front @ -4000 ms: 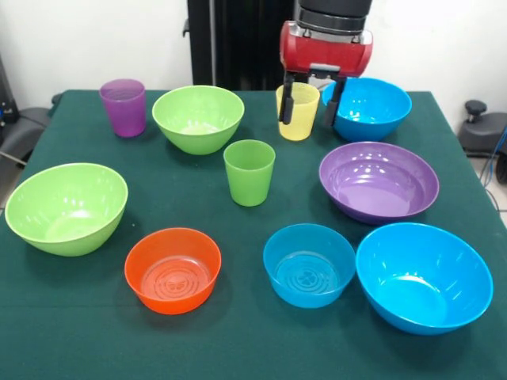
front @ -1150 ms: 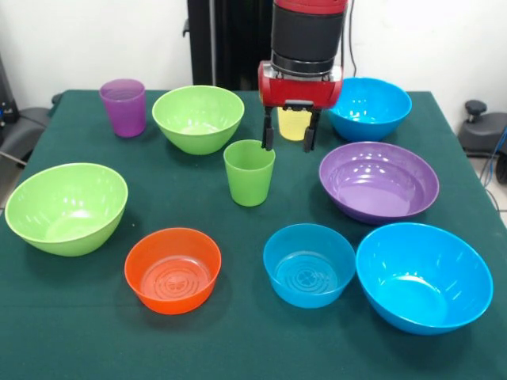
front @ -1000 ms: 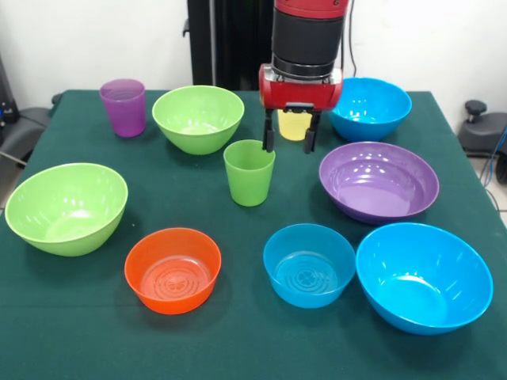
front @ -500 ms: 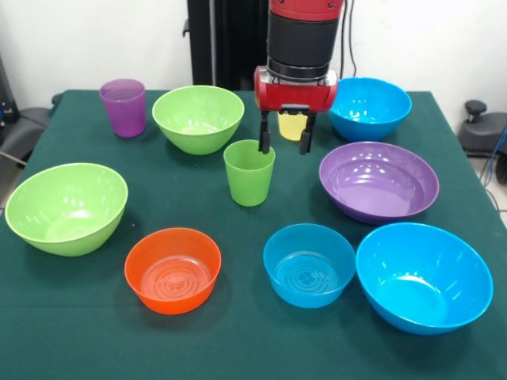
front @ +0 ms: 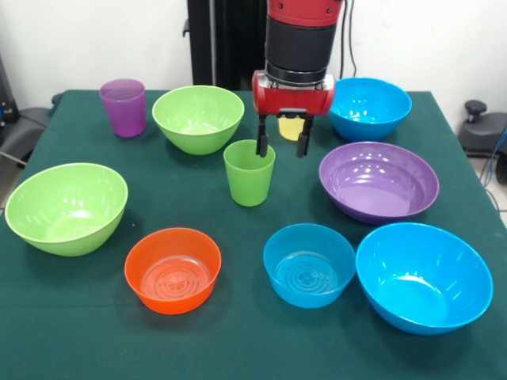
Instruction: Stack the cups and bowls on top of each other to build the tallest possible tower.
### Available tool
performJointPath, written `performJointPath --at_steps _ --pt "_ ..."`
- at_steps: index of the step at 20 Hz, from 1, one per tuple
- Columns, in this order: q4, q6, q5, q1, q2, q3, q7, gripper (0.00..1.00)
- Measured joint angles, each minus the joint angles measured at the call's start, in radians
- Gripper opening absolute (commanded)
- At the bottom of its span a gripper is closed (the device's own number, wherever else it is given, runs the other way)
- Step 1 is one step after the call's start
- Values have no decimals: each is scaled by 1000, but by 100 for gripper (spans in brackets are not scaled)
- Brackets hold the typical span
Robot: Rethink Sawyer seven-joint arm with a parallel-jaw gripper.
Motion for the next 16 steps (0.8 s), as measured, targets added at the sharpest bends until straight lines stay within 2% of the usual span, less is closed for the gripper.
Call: performJointPath --at_steps 16 --pt "-16 -24 -30 2 96 0 0 100"
